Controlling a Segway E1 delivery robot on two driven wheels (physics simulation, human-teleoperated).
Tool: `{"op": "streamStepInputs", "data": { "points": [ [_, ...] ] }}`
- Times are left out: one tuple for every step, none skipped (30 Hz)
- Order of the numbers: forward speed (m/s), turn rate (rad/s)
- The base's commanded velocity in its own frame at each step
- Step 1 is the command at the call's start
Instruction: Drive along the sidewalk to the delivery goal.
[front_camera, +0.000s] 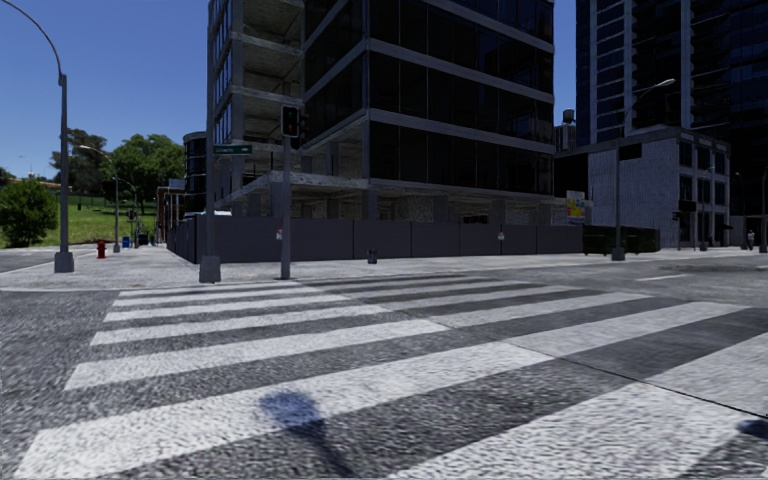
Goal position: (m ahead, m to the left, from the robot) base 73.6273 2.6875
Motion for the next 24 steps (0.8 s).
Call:
{"op": "streamStepInputs", "data": {
  "points": [
    [1.13,0.00],
    [1.13,0.00],
    [1.13,0.00],
    [1.13,0.00],
    [1.13,0.00],
    [1.13,0.00],
    [1.13,0.00],
    [1.14,0.00],
    [1.17,0.00],
    [1.17,0.00],
    [1.27,0.00],
    [1.45,0.00],
    [1.57,0.00],
    [1.61,0.00],
    [1.61,0.00],
    [1.62,0.00],
    [1.63,0.00],
    [1.66,0.00],
    [1.66,0.00],
    [1.74,0.00],
    [1.76,0.00],
    [1.77,0.00],
    [1.77,0.00],
    [1.80,0.00]
  ]
}}
